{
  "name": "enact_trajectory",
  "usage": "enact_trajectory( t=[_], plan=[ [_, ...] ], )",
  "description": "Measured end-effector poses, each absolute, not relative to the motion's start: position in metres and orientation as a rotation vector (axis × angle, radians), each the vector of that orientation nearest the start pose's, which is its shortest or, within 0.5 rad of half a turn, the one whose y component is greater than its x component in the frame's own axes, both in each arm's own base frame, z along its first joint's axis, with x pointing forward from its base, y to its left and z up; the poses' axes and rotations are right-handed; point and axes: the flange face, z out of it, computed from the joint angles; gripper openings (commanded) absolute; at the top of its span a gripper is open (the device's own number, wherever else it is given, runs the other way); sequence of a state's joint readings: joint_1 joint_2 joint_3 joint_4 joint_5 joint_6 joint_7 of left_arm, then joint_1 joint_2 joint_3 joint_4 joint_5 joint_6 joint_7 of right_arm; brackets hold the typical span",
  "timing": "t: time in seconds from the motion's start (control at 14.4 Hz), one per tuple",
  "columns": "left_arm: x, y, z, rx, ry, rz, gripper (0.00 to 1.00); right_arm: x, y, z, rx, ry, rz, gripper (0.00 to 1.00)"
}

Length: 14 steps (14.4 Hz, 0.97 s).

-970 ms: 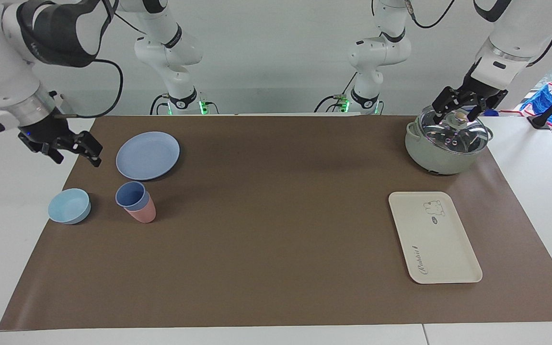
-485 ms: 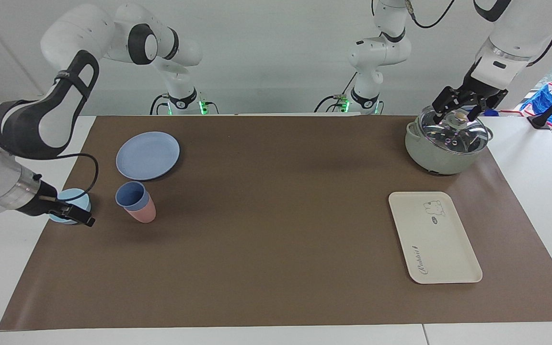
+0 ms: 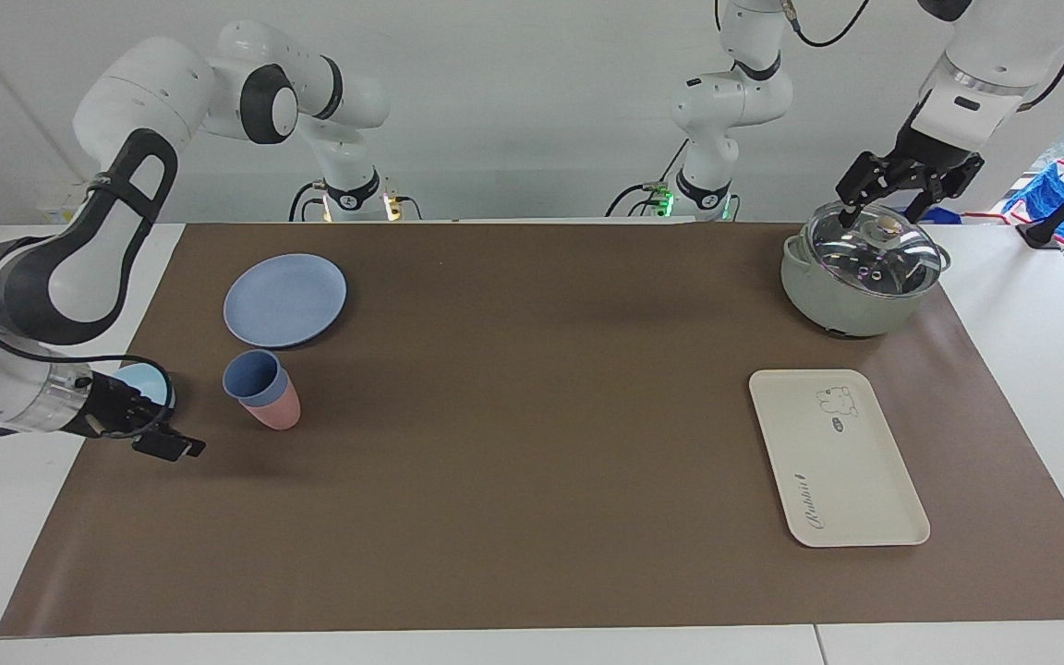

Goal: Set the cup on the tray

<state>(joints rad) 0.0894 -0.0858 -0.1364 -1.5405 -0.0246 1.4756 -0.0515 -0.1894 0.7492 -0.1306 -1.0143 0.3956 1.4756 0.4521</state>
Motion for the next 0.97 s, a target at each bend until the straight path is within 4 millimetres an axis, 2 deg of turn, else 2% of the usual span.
enact_trajectory(
  t=[0.21,0.42,0.97],
  plan=[
    [0.506,-0.032,0.69,-3.152,-0.003,-0.075,1.0,0.697,-0.152,0.358,-2.528,1.126,0.575,1.0],
    [0.503,-0.032,0.695,-3.151,-0.003,-0.088,1.0,0.684,-0.155,0.325,-2.464,1.171,0.661,1.0],
    [0.502,-0.032,0.696,-3.15,-0.003,-0.092,1.0,0.644,-0.15,0.296,-2.329,1.234,0.787,1.0]
  ],
)
